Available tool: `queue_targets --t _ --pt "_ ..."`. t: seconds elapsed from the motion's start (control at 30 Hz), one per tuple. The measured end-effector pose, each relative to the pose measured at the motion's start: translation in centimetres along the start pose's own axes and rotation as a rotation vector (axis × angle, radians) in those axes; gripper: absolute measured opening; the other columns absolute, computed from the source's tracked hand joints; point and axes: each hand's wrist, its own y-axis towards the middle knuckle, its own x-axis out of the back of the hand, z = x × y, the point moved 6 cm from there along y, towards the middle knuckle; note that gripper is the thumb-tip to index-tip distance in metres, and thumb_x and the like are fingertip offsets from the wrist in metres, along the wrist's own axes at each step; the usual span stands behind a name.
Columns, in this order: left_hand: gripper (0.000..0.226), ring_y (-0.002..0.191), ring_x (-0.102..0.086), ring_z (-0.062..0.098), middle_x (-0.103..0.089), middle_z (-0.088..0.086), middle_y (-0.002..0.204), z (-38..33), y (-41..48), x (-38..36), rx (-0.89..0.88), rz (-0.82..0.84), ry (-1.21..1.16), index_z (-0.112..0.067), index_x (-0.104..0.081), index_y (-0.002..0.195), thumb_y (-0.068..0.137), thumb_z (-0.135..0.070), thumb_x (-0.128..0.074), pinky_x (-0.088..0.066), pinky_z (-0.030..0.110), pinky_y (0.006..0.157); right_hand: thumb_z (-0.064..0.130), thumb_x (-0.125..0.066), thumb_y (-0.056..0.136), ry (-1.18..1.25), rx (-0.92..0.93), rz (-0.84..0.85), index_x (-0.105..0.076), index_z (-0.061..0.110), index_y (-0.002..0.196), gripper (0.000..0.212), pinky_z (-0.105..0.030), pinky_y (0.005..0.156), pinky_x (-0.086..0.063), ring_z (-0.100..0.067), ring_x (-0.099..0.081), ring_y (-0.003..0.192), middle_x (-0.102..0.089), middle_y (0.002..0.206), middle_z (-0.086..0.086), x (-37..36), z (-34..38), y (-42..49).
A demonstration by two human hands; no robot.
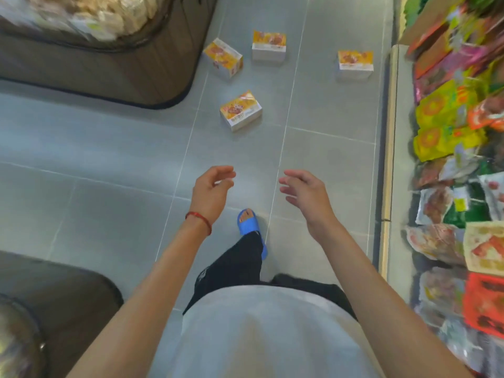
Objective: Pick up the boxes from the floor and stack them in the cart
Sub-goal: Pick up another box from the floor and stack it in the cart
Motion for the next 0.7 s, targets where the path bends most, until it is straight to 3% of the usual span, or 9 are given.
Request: queue_targets --t 0.2,0.53,0.7 --pt "0.03 0.103 -0.066 0.017 -0.072 -0.002 0.105 -5.5 11.8 -1.4 0.041 0.038 0.021 -0.023 -0.066 0.105 0.091 0.002 -0.056 -0.044 0.021 0.078 0.017 -0.061 0.098 -0.047 -0.047 0.033 -0.068 0.025 0.111 0.016 -0.035 0.097 -0.052 -0.015 -0.069 0.095 -0.073 0.121 -0.008 -2.5 7.7 10.5" --pt "0.03 0.097 -0.064 0.015 -0.071 -0.001 0.105 -10.1 29.0 -0.9 0.204 -0.108 0.031 -0.02 -0.067 0.108 0.09 0.003 -0.058 -0.046 0.024 0.079 0.016 -0.062 0.097 -0.129 -0.139 0.108 -0.069 0.021 0.113 0.018 -0.039 0.101 -0.053 -0.019 -0.07 0.101 -0.073 0.117 -0.01 -4.6 17.2 29.2" --pt "0.03 0.1 -0.063 0.013 -0.07 -0.005 0.104 -11.3 36.5 -1.9 0.298 -0.167 -0.042 -0.022 -0.066 0.108 0.091 0.001 -0.057 -0.046 0.024 0.082 0.017 -0.06 0.098 -0.248 -0.169 0.184 -0.069 0.021 0.114 0.018 -0.028 0.082 -0.054 -0.016 -0.069 0.098 -0.074 0.116 -0.006 -6.0 22.0 37.3"
